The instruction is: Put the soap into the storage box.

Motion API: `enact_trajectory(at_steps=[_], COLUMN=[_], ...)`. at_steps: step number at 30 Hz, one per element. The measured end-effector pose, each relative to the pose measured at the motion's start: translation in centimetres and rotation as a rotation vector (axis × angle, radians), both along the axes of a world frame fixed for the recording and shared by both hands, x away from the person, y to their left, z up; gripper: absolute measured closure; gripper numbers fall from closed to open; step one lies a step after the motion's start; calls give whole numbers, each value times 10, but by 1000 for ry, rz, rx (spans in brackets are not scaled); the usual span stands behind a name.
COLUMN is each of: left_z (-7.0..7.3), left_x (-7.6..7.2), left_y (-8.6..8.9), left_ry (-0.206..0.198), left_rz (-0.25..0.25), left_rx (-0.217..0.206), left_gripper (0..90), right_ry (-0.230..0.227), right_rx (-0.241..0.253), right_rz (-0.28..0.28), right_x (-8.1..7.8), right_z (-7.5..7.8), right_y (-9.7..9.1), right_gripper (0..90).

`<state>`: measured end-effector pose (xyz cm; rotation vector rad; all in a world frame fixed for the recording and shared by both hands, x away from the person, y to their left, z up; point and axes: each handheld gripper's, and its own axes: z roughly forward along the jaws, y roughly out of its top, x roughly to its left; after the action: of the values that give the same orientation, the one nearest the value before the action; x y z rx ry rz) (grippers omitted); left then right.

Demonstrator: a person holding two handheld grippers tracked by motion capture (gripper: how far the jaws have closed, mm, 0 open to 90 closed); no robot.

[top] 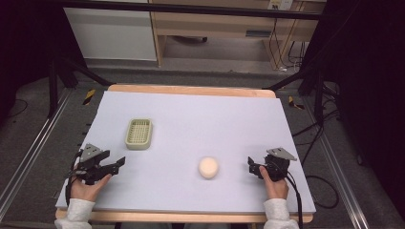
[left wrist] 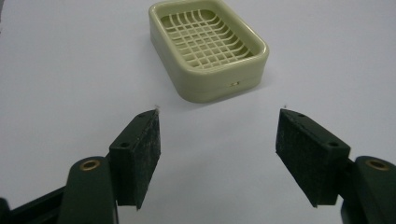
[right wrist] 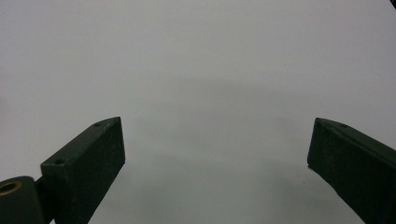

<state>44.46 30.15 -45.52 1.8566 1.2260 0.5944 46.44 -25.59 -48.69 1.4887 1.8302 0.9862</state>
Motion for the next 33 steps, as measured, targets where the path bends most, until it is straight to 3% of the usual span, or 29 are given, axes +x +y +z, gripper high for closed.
enact_trajectory(at_steps=[33], left_z=[18], left_x=[2], left_y=[-26], left_ry=[-19], left_rz=[-61], left_rx=[13], left_gripper=[275], right_ry=[-5], right_rx=[-4], right_rz=[2], right_x=[0], right_z=[0], right_y=[0], right_gripper=[45])
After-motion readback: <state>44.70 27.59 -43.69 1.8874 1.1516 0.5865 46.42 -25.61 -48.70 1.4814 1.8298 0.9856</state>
